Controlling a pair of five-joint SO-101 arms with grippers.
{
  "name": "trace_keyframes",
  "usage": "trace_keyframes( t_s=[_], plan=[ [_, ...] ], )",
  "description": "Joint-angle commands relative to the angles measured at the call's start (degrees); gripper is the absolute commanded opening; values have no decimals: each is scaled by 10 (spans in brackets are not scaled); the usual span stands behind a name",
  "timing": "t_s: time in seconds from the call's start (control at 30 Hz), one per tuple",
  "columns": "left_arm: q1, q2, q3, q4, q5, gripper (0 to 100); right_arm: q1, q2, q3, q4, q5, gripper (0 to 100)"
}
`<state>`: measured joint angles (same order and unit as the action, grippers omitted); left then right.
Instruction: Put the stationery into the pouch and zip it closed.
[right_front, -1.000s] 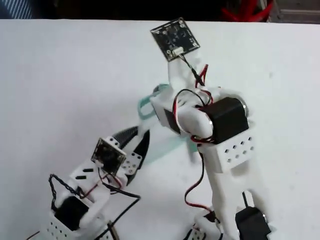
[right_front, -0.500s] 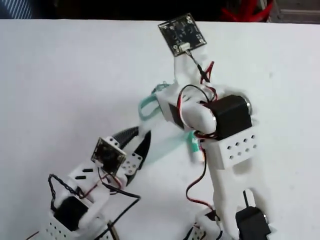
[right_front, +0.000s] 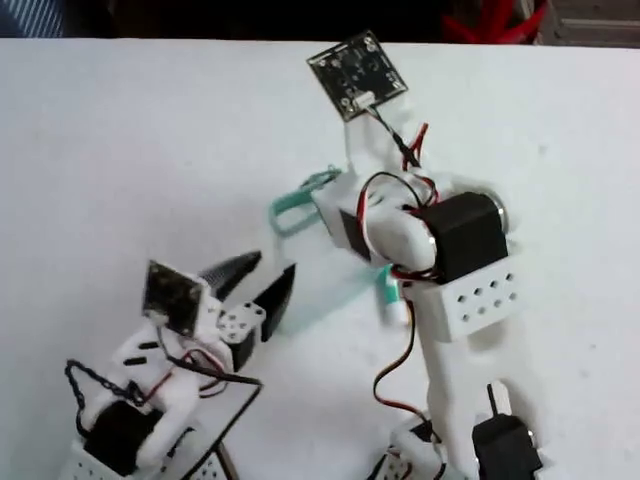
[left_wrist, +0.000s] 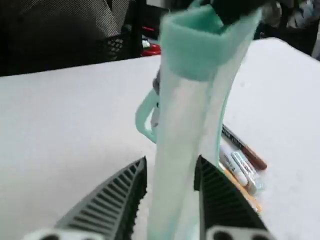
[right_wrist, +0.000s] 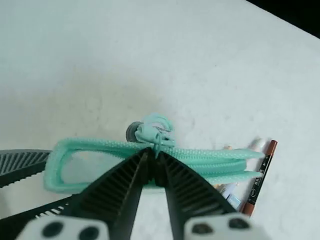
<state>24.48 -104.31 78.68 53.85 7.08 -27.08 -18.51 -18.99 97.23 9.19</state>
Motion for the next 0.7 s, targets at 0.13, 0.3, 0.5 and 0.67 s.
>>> trace_keyframes(
  t_s=[0.13,0.3,0.5,0.67],
  plan=[
    [-19,-4,-40,-43,18,203,-54,-3,-1,12,38,19],
    [-16,-2,-40,-61,21,203,-89,-3,0,12,41,19],
    [64,-1,-38,-59,18,179,-109,-3,0,12,41,19],
    [84,-3,-29,-61,18,20,-93,-3,-1,12,41,19]
  ],
)
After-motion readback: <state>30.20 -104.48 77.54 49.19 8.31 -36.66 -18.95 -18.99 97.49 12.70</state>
